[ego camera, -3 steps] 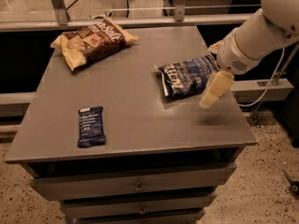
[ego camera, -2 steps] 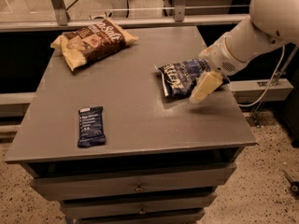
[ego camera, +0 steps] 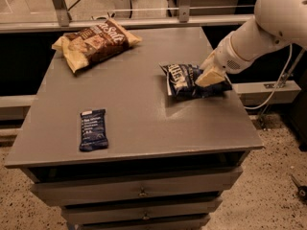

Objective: Move blue chip bag near brown chip bag

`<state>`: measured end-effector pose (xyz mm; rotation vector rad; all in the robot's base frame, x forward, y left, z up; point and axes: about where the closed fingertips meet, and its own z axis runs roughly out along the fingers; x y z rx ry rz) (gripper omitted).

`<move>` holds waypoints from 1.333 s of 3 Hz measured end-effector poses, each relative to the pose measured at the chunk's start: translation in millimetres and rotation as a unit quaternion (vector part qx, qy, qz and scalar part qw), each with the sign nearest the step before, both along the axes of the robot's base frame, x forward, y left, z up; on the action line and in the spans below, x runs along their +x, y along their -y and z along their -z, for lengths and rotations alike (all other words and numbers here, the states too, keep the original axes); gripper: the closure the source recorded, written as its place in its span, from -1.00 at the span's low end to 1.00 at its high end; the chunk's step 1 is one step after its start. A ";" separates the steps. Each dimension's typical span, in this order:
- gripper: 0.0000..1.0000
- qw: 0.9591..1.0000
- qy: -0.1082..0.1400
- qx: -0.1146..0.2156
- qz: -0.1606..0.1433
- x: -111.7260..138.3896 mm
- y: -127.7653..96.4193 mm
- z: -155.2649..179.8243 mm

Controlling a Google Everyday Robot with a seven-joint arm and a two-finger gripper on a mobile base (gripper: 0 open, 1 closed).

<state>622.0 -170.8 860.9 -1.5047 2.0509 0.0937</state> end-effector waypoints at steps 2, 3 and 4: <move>1.00 0.999 0.044 0.007 -0.003 2.6 4.5 -50.8; 1.00 0.996 0.090 0.019 -0.007 -6.0 3.2 -104.5; 1.00 0.995 0.095 0.020 -0.007 -7.0 2.9 -111.2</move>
Offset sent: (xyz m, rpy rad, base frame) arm -0.0046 -0.0035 0.1320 0.0442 -0.2246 0.0285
